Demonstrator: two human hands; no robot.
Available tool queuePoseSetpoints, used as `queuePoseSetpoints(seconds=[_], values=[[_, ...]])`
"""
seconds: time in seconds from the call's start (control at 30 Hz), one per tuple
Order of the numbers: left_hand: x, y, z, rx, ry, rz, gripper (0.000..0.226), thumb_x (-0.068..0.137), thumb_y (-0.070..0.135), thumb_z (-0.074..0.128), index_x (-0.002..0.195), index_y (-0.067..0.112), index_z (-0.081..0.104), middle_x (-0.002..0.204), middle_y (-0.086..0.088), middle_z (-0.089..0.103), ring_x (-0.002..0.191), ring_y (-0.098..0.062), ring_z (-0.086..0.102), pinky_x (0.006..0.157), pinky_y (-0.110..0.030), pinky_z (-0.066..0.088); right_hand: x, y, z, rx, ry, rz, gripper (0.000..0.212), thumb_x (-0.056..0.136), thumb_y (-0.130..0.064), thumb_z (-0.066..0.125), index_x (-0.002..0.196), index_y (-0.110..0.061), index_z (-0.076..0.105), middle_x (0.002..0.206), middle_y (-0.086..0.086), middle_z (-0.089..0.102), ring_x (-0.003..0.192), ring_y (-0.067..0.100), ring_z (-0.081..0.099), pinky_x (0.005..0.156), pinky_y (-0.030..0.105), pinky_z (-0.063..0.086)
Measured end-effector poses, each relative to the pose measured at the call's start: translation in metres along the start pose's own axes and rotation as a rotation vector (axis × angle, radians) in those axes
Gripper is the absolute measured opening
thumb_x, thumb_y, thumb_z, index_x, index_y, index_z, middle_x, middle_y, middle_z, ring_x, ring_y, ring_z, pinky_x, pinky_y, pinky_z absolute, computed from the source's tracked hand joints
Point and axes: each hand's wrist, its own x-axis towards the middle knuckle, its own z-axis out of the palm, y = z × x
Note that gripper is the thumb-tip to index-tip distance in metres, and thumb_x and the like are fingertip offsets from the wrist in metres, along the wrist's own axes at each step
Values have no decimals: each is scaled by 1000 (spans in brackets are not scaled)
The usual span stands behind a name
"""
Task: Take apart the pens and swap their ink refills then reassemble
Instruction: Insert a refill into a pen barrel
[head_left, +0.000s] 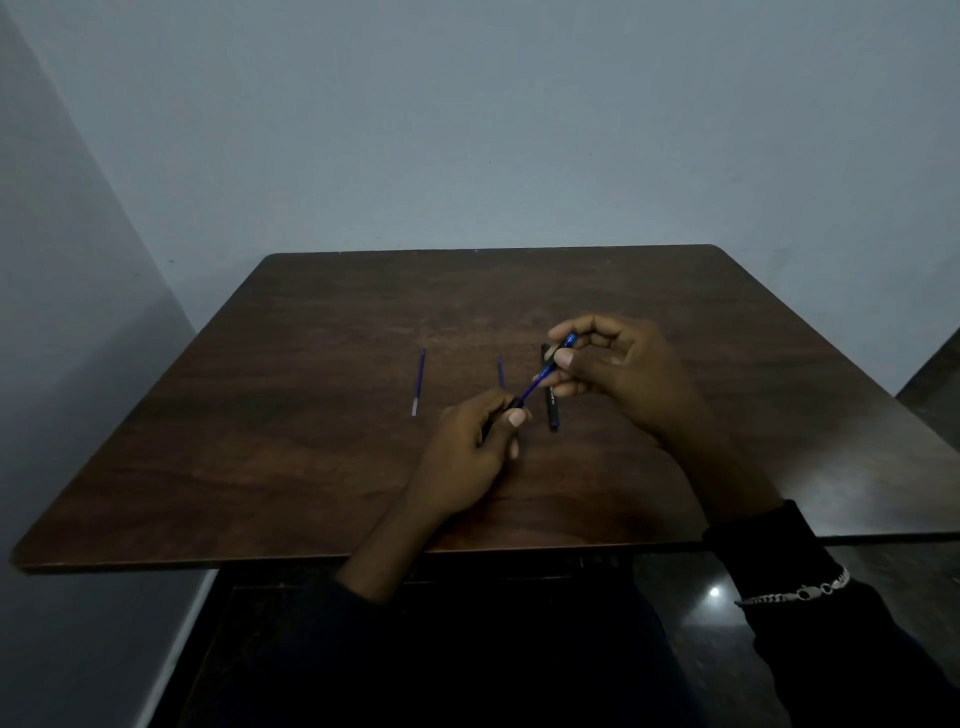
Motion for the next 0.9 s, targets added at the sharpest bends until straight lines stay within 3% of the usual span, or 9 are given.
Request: queuePoseSetpoints(seconds=[0.13, 0.23, 0.37, 0.57, 0.77, 0.9], values=[[0, 0, 0, -15, -3, 5, 26, 108, 19, 54, 94, 3, 68, 70, -3, 70, 60, -7, 60, 61, -17, 44, -1, 3, -2, -26, -41, 28, 16, 97, 2, 64, 112, -2, 69, 97, 15, 78, 84, 28, 80, 68, 30, 63], [-1, 0, -1, -5, -8, 12, 28, 108, 20, 53, 91, 4, 67, 70, -3, 70, 62, -13, 62, 62, -21, 45, -2, 6, 3, -62, -103, 54, 16, 96, 2, 66, 111, -2, 69, 98, 16, 78, 86, 27, 79, 71, 33, 64], [0, -3, 0, -11, -1, 8, 29, 108, 22, 54, 89, 5, 67, 70, -2, 70, 63, -18, 64, 63, -29, 47, -1, 7, 11, -108, -119, 48, 14, 95, 1, 68, 108, -2, 70, 96, 16, 79, 85, 22, 80, 68, 26, 62], [1, -8, 1, -10, 8, 44, 26, 107, 20, 57, 87, 6, 67, 68, 0, 68, 62, -15, 63, 60, -19, 43, 3, 3, 1, -268, -151, 9, 10, 91, -3, 73, 100, -8, 76, 85, 1, 81, 79, 14, 79, 70, 27, 64], [0, -9, -1, -20, 10, 47, 30, 107, 23, 56, 87, 5, 69, 67, -1, 67, 64, -17, 64, 62, -19, 44, 5, 2, -3, -310, -184, -19, 13, 88, -3, 77, 95, -14, 78, 81, 0, 81, 76, 15, 79, 70, 27, 64], [-1, -8, 0, -9, 10, 55, 31, 107, 21, 57, 81, 8, 66, 66, 0, 66, 60, -13, 61, 60, -16, 42, 5, 3, -7, -396, -195, -53, 15, 85, -8, 81, 97, -17, 80, 85, -6, 81, 80, 10, 78, 74, 19, 59]])
